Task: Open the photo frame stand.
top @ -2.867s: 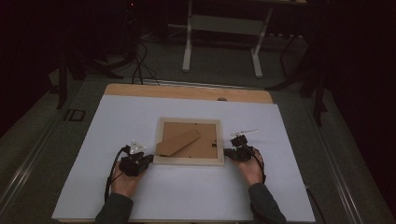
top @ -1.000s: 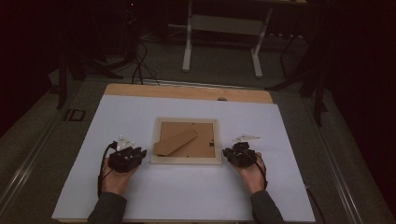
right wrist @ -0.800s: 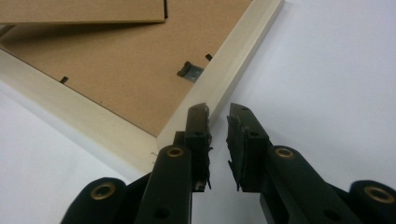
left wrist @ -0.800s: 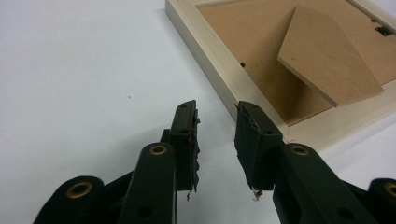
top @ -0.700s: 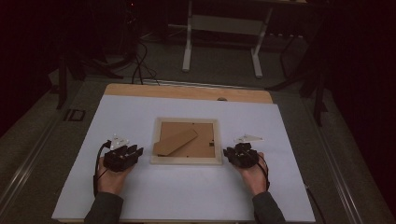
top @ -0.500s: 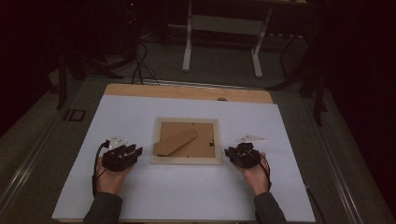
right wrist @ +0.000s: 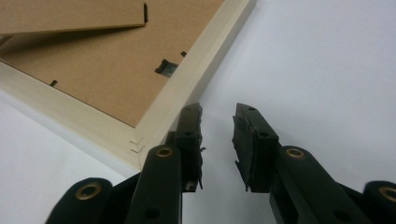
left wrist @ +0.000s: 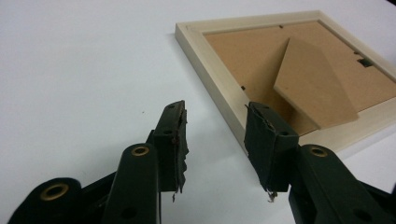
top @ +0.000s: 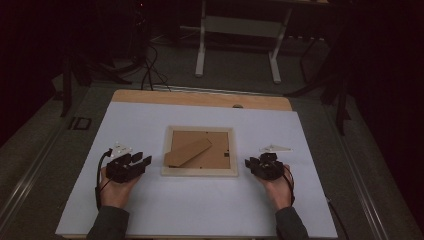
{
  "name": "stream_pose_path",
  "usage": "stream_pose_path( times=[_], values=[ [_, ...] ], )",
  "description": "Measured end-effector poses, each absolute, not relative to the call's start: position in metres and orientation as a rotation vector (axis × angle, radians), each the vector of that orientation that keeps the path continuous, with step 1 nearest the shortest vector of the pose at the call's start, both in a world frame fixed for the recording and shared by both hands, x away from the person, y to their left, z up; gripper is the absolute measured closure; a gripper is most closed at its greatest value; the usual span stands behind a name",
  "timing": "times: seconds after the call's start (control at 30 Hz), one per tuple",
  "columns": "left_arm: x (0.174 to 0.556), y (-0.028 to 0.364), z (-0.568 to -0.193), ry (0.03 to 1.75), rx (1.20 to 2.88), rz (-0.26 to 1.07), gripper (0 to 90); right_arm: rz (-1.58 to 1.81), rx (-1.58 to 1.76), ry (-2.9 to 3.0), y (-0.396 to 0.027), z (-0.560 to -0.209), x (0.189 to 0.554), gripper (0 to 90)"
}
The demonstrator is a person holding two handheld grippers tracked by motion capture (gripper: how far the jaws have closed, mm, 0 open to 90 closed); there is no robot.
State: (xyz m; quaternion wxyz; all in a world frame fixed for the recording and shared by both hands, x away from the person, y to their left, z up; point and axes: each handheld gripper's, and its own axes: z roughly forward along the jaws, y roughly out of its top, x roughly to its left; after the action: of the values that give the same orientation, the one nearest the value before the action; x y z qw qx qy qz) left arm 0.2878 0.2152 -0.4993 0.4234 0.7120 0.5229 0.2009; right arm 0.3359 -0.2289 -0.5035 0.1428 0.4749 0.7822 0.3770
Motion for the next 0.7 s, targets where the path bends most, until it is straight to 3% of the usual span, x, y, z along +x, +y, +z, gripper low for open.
stream_pose_path(
  times=[0.4, 0.7],
  values=[
    [0.29, 0.206, -0.477, 1.239, 1.825, 0.44, 57.1, 1.111, 1.364, 2.241, -0.231, -0.503, 0.335, 70.4],
    [0.303, 0.194, -0.463, 1.195, 1.878, 0.434, 44.4, 1.116, 1.356, 2.247, -0.231, -0.503, 0.336, 69.8]
  ],
)
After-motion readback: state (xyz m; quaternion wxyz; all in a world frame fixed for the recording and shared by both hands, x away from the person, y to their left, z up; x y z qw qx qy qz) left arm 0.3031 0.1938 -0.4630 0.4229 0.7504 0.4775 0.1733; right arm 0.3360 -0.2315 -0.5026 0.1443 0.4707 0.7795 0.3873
